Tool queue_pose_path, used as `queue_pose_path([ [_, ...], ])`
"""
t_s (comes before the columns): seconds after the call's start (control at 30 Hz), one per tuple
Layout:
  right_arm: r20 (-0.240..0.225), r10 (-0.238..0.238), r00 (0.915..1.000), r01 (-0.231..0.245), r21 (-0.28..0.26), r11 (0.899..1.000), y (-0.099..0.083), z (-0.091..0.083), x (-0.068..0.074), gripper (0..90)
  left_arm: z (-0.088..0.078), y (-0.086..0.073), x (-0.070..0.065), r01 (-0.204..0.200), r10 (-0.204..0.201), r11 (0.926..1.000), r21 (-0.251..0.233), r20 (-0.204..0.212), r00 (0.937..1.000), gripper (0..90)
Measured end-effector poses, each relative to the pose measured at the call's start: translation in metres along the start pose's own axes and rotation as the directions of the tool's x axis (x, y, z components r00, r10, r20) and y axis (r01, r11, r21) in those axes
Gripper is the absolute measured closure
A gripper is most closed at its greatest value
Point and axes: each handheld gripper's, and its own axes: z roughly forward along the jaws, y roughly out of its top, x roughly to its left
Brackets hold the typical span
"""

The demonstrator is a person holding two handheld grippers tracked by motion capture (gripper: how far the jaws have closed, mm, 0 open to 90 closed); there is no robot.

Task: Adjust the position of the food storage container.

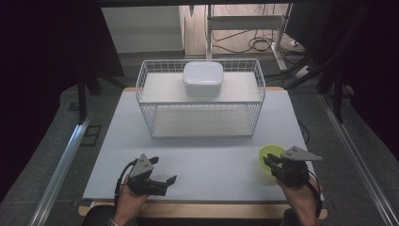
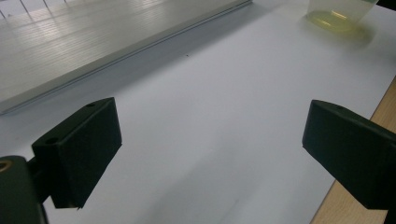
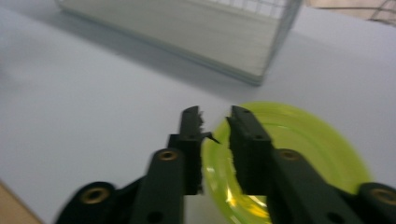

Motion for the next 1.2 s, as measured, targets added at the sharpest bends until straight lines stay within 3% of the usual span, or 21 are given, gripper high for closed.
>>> queue_pose_path([
  [0.1,0.048,0.014,0.9987,-0.013,-0.009,1.000,-0.002,-0.007,-0.011,89.9,0.001,0.000,0.000,-0.004,0.004,1.0000,0.004,-0.003,1.0000,4.5],
  [0.23,0.126,0.057,0.9903,-0.058,0.001,0.998,-0.008,-0.012,-0.032,90.0,0.002,0.000,-0.001,-0.009,0.009,0.9999,0.008,-0.003,1.0000,4.7],
  [0.57,0.226,0.121,0.9665,-0.128,0.016,0.992,-0.027,-0.005,-0.068,90.0,0.005,-0.001,-0.002,-0.017,0.016,0.9996,0.021,0.002,0.9999,4.8],
  [0.83,0.229,0.158,0.9605,-0.175,0.053,0.983,-0.035,0.007,-0.080,90.0,0.008,-0.002,-0.003,-0.026,0.026,0.9987,0.044,0.018,0.9995,4.8],
  [1.2,0.203,0.179,0.9626,-0.197,0.073,0.978,-0.035,0.015,-0.075,90.0,0.010,-0.002,-0.005,-0.025,0.024,0.9985,0.050,0.030,0.9993,4.6],
])
